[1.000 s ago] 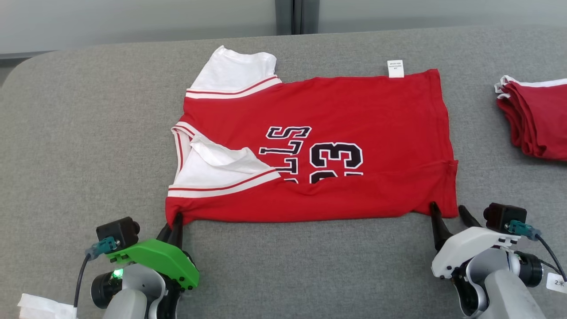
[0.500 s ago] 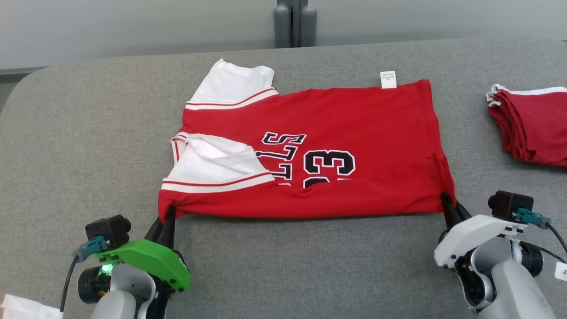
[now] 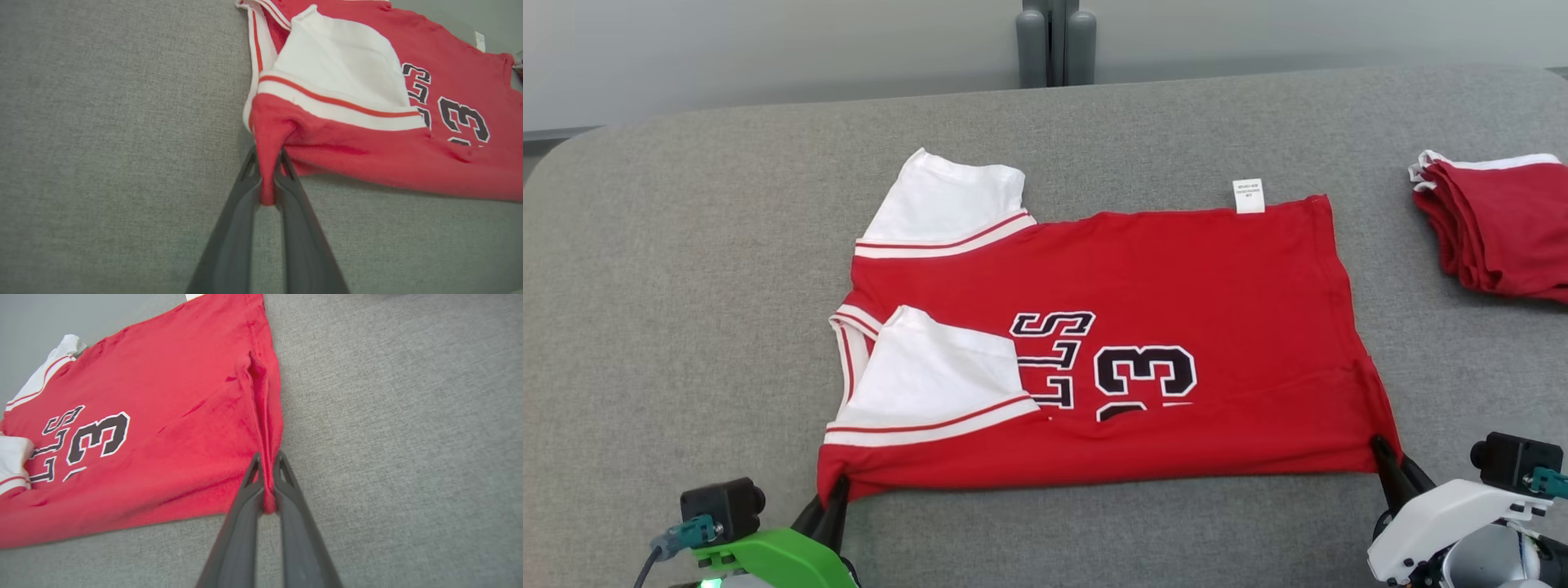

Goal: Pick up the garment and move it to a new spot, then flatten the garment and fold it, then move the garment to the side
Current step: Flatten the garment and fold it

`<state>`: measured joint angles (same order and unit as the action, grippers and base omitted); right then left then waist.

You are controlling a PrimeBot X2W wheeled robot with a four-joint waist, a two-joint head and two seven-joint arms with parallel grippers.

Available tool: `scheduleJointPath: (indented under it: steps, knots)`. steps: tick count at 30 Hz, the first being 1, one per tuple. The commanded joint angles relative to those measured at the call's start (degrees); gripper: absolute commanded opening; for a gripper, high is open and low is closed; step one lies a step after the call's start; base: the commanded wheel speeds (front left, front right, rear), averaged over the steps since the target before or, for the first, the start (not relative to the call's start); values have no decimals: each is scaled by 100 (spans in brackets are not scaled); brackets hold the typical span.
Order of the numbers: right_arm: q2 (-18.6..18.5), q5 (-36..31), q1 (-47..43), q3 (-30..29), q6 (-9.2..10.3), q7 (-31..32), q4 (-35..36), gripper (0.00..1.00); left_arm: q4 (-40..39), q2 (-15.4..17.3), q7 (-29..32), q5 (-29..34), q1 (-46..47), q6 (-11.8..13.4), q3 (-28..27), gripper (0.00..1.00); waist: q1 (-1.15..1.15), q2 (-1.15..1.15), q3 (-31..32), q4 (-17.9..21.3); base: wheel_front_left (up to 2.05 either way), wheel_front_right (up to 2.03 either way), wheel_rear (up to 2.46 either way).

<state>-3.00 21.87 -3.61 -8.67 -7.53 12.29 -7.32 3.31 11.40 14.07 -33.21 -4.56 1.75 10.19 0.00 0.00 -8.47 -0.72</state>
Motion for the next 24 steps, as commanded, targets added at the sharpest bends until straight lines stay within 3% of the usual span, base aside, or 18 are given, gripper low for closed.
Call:
scheduleJointPath:
  steps: [1, 3, 4, 12, 17, 24]
  knots:
    - [-19, 42, -97, -46, 8, 19, 80, 14, -91, 14, 21, -19, -105, 50, -10, 0, 0, 0, -47, 27, 0, 0, 0]
    - [-10, 31, -149, -79, 8, 38, 156, 65, -188, 78, 37, 21, -164, 79, -11, 65, 0, 0, -81, 49, 0, 0, 0]
    - [-5, 16, -188, -81, 7, 63, 209, 100, -226, 139, 38, 32, -190, 99, -56, 100, 0, 0, -100, 64, 0, 0, 0]
    - [6, -139, -159, -271, 6, -32, 691, 100, -634, 532, 91, 182, 275, 209, -344, 100, 0, 0, -295, 248, 0, 0, 0]
    - [8, -235, 163, -95, 4, -152, 1042, 100, -638, 886, 318, 401, 1300, -55, -213, 100, 0, 0, -577, 436, 0, 0, 0]
    - [-22, -527, 1029, 540, 4, -181, 1067, 100, -7, 1445, 1041, 675, 3305, -577, 79, 100, 0, 0, -1218, 882, 0, 0, 0]
